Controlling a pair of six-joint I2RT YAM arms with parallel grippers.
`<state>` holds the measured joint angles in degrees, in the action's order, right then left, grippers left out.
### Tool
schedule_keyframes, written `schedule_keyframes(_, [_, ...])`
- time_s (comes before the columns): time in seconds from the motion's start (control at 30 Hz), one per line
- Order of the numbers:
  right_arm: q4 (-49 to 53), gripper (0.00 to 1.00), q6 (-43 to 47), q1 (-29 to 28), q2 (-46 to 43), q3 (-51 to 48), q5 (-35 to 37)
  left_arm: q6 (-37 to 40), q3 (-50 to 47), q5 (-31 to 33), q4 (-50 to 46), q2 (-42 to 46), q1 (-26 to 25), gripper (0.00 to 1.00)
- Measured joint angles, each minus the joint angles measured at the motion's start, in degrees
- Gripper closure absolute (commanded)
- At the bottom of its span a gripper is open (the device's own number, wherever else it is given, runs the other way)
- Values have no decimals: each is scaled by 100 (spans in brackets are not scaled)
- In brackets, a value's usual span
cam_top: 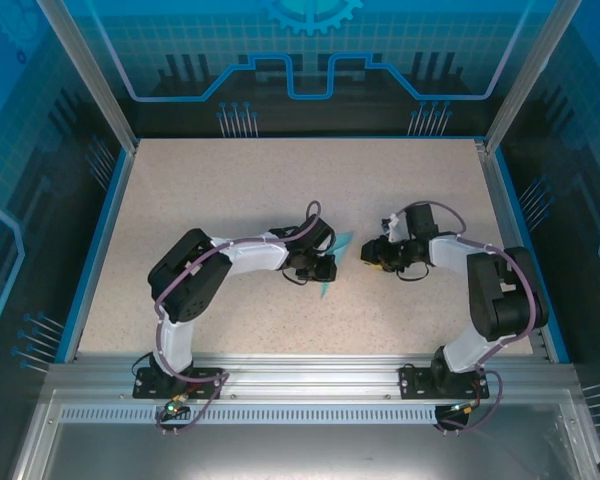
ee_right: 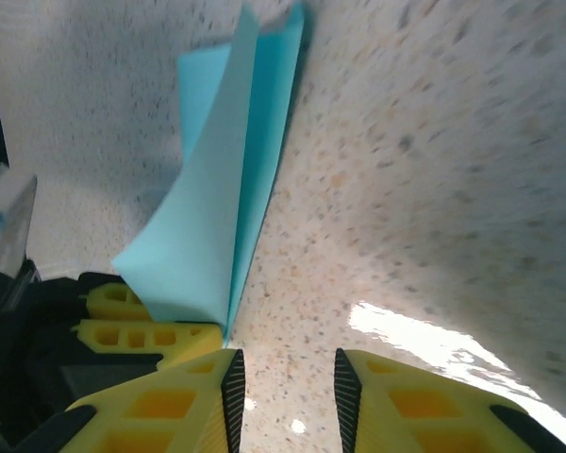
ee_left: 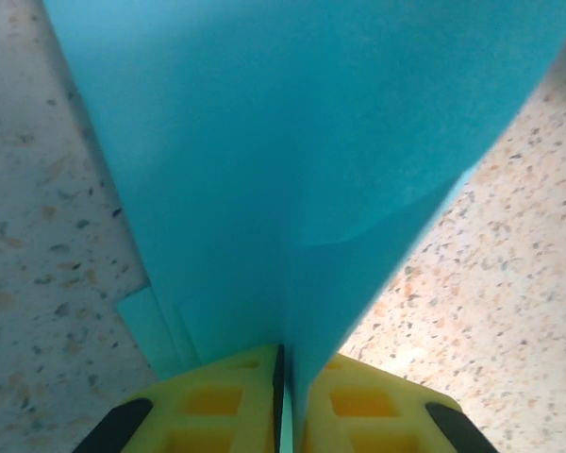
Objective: Fold a paper plane with a square sheet of paper (fold left side to right side)
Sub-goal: Fold the wing for the fifth time at the center of the table.
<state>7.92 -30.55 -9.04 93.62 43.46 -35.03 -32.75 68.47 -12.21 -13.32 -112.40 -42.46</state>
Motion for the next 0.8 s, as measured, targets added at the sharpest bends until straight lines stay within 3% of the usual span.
schedule_keyframes(0.4, [-859,75,-501,-531,549,164,-140,-791,-520,-957,1043,-26,374,91])
schedule_keyframes(0.8, [-1263,79,-702,-686,780,313,-254,-1088,-601,-1172,1342,-87,450,95])
